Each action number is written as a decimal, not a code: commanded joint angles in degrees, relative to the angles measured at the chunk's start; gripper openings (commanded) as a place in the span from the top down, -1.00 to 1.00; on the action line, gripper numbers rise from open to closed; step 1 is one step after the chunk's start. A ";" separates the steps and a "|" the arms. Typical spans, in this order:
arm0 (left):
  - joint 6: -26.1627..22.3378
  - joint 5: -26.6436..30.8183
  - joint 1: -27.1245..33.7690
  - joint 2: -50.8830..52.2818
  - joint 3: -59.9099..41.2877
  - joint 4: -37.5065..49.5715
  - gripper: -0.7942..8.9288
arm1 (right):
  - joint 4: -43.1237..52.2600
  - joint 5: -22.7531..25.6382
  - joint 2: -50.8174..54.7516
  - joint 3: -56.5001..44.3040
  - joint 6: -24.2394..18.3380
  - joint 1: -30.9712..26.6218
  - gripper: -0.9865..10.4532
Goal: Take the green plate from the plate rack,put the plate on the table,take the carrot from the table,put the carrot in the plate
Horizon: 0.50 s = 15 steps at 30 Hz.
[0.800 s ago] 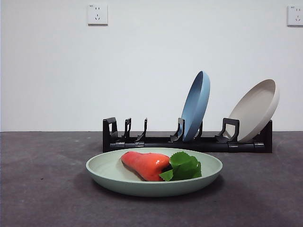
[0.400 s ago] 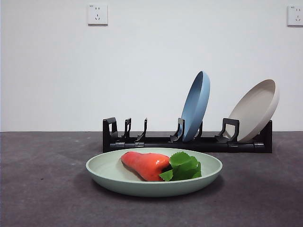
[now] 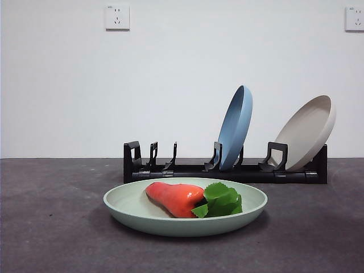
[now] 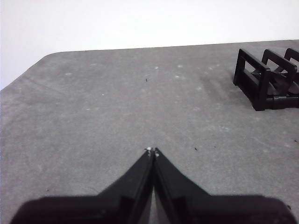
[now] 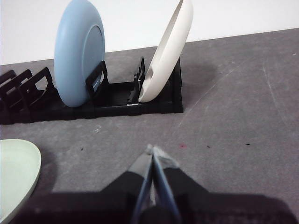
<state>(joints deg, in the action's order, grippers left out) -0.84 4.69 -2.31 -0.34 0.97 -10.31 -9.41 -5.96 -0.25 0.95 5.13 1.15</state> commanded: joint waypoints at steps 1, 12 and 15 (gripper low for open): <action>0.24 -0.28 0.17 0.24 -0.81 0.20 0.84 | -0.46 0.09 0.20 -0.66 0.55 0.04 0.83; 0.22 -0.28 0.17 0.22 -0.81 0.20 0.84 | -0.48 0.28 -0.13 -0.63 0.50 0.04 0.83; 0.24 -0.31 0.17 0.22 -0.81 0.20 0.84 | -0.48 0.28 -0.13 -0.63 0.50 0.04 0.83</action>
